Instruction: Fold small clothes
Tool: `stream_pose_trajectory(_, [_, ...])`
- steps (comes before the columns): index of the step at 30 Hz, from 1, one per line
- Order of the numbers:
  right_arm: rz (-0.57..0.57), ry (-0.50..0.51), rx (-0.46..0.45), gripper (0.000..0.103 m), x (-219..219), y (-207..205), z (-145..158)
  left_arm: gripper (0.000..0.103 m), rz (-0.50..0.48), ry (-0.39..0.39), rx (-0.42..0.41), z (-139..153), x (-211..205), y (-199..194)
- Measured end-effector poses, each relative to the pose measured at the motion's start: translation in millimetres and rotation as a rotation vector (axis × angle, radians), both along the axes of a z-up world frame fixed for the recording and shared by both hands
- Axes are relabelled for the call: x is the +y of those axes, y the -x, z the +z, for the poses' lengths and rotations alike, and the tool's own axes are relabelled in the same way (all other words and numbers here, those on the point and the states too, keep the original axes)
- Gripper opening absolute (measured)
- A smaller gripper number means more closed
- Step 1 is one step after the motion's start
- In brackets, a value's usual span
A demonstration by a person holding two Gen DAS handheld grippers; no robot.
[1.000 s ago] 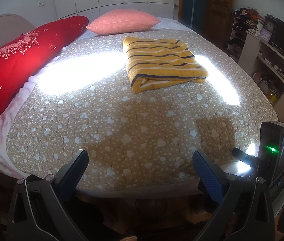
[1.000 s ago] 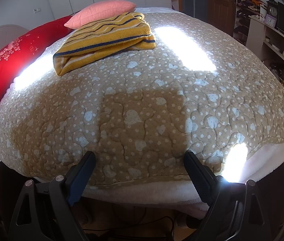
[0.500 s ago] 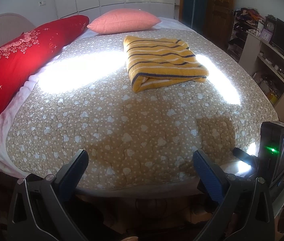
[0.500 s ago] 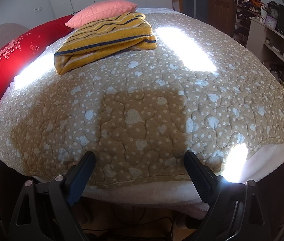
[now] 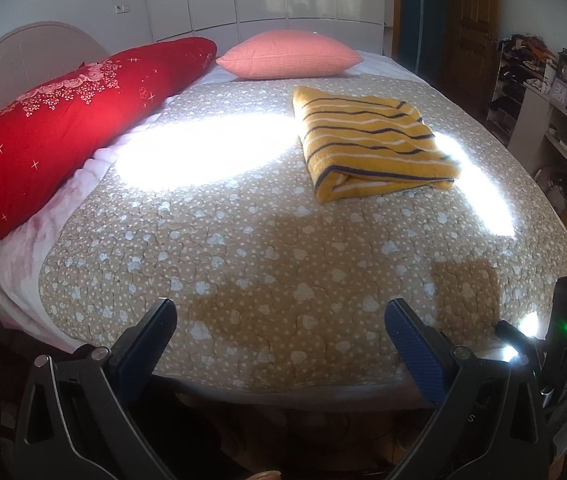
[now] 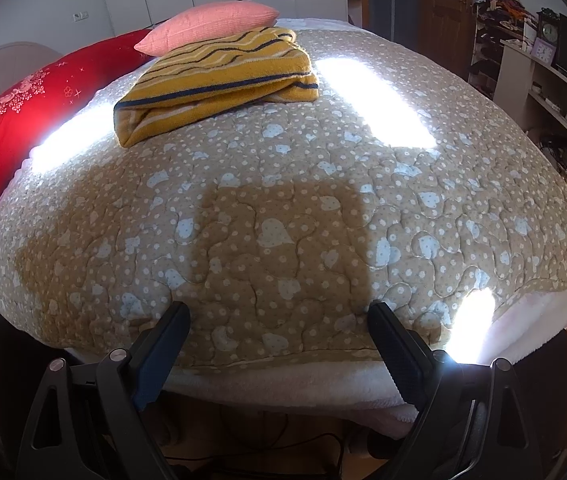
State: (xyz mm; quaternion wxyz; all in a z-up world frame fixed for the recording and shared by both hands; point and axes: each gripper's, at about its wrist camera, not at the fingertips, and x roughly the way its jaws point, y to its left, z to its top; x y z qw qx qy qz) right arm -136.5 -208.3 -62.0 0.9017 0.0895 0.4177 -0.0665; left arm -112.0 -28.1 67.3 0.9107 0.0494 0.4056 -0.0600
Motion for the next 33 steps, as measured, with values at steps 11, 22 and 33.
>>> stream_pose_trajectory(11, [0.028, 0.029, -0.009, 0.094, 9.3, 0.3, 3.5, 0.103, 0.005, -0.044, -0.029, 1.6, -5.2, 4.6])
stream_pose_trajectory(22, [0.028, 0.023, -0.005, 0.094, 8.4, -0.9, 1.3, 0.103, -0.001, -0.057, -0.021, -1.0, -8.1, 5.0])
stream_pose_trajectory(33, [0.033, 0.016, -0.022, 0.094, 7.3, -1.4, 5.1, 0.103, -0.014, -0.044, 0.009, -6.1, -6.5, 2.3])
